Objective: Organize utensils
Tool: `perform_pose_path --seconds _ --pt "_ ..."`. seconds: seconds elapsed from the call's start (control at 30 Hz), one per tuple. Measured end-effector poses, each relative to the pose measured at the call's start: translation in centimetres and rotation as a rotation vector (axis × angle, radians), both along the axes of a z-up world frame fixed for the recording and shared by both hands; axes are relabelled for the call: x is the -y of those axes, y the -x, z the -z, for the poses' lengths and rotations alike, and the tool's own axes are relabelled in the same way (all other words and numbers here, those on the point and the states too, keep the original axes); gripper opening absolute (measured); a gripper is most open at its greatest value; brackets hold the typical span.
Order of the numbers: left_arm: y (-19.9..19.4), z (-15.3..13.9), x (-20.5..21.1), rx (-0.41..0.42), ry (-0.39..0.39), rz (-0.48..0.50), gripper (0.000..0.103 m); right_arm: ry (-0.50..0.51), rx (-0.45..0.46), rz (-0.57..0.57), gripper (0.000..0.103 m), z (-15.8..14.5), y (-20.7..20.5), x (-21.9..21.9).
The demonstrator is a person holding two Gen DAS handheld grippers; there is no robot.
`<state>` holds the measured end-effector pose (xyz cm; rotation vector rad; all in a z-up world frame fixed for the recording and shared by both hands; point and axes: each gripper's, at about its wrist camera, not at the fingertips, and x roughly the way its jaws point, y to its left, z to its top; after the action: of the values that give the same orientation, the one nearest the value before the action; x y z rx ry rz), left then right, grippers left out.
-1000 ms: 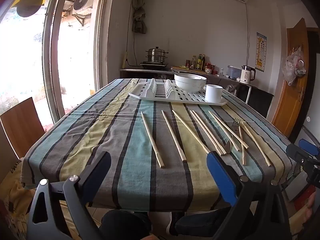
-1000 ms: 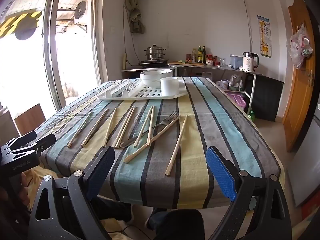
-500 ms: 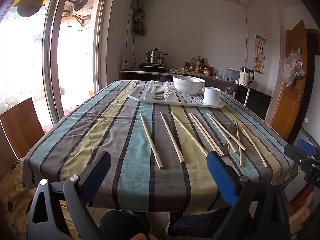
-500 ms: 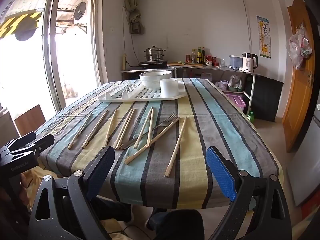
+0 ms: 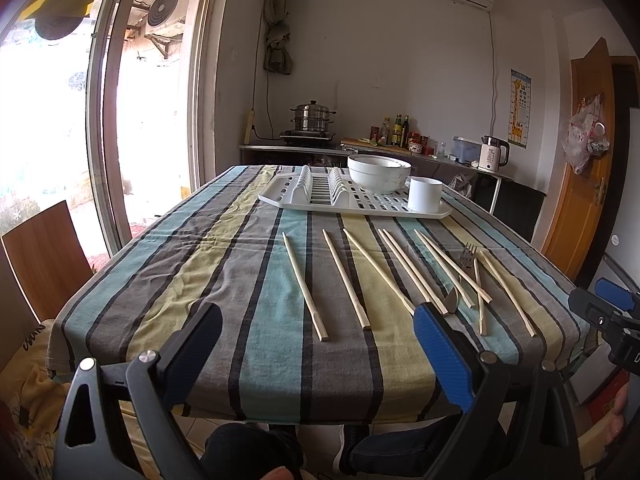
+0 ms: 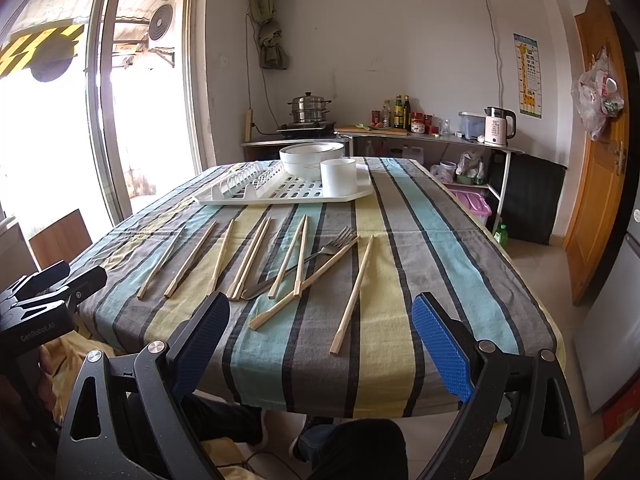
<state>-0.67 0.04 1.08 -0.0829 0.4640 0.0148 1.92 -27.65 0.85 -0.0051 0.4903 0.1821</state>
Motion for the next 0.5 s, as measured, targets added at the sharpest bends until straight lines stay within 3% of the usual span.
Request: perform_pose_path --seconds 0.5 --pt "-0.02 -0.18 0.04 0.002 -0.002 0.0 0.098 -0.001 0.002 0.002 0.093 -0.59 0.19 -0.25"
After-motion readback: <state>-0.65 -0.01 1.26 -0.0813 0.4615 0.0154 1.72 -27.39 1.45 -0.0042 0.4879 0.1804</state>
